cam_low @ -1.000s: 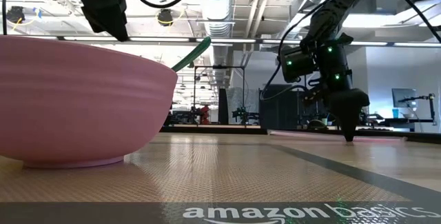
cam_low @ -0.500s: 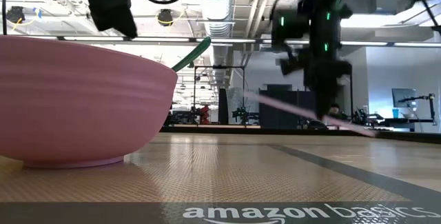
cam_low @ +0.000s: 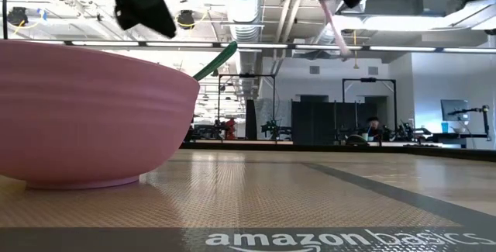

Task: Pick & Place Utensil
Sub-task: Put the pink straw into the yellow cup on the transparent mat

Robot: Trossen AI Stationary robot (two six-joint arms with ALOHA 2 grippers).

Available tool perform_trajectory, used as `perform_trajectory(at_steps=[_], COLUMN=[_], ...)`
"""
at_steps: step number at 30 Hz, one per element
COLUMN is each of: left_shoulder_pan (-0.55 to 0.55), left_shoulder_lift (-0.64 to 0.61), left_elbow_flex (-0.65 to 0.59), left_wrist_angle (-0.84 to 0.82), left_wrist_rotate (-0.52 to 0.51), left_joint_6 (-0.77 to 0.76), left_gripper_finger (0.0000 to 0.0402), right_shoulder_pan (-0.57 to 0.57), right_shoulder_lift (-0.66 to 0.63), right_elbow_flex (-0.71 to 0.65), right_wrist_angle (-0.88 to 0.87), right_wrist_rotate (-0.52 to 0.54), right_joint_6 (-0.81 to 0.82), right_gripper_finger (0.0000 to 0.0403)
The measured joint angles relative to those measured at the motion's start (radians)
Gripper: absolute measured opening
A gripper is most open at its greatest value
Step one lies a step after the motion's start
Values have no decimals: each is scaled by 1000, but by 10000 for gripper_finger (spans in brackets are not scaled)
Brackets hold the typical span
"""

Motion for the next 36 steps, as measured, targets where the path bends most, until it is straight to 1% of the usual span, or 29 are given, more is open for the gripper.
perform_trajectory(at_steps=[3, 5, 9, 12, 16, 18, 22, 25, 28, 33, 36], left_shoulder_pan=[0, 0, 0, 4, 34, 59, 101, 126, 145, 151, 151], left_shoulder_lift=[0, 0, 0, 0, 0, 0, 8, 21, 39, 66, 72], left_elbow_flex=[0, 0, 0, 0, 0, 0, 0, 0, 0, 0, 0], left_wrist_angle=[74, 154, 334, 440, 518, 524, 529, 546, 568, 590, 592], left_wrist_rotate=[-43, -67, -91, -93, -93, -93, -93, -54, -13, -15, -16], left_joint_6=[72, 133, 290, 376, 416, 417, 417, 419, 440, 472, 473], left_gripper_finger=[64, 64, 64, 64, 64, 64, 64, 64, 64, 64, 64], right_shoulder_pan=[30, 44, 56, 62, 82, 94, 109, 107, 107, 107, 107], right_shoulder_lift=[-63, -83, -58, -8, 81, 133, 219, 276, 324, 396, 417], right_elbow_flex=[-134, -228, -376, -427, -429, -428, -424, -403, -368, -304, -286], right_wrist_angle=[242, 370, 594, 726, 852, 943, 1062, 1116, 1143, 1137, 1135], right_wrist_rotate=[-9, -7, -7, -7, -8, -8, -8, -8, -8, -11, -12], right_joint_6=[-3, -2, 15, 39, 42, 42, 35, 35, 35, 23, 5], right_gripper_finger=[1, 1, 1, 1, 0, 0, 0, 0, 0, 0, 0])
